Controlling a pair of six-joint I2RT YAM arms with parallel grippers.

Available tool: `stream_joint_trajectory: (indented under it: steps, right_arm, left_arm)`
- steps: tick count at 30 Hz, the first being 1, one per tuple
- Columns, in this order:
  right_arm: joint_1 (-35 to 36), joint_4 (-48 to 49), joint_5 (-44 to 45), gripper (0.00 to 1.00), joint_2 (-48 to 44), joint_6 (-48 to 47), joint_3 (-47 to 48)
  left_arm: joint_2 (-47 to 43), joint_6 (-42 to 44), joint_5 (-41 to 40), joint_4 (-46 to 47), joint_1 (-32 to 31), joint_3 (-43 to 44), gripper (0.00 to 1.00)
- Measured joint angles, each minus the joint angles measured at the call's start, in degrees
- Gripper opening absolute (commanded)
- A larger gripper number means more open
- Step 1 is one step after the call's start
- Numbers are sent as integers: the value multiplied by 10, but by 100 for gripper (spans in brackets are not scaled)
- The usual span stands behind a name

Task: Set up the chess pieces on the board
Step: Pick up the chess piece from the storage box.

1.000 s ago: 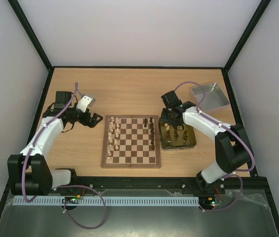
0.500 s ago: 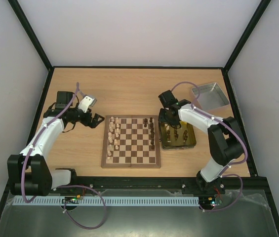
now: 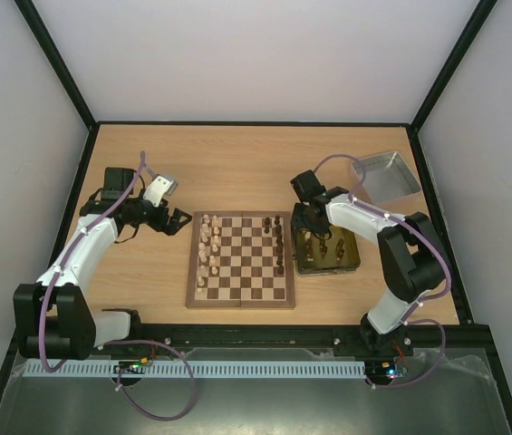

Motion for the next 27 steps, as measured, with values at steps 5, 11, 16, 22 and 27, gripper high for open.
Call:
stream_joint_trajectory:
  steps: [5,11,16,22,27]
  right_arm:
    - [-2,6,3,29,6,0,-5]
    - [-8,12,6,19,13,-1,-5]
    - [-8,16,5,17,22,0,-5]
    - [-8,17,4,14,28,0,-5]
    - [-8,17,5,7,28,-2,-5]
  left_arm:
    - [0,0,0,0,0,0,100]
    - [1,0,0,0,-2,0,100]
    - [2,0,0,0,-2,0,100]
    - [3,0,0,0,-2,0,100]
    - [4,0,0,0,-2,0,100]
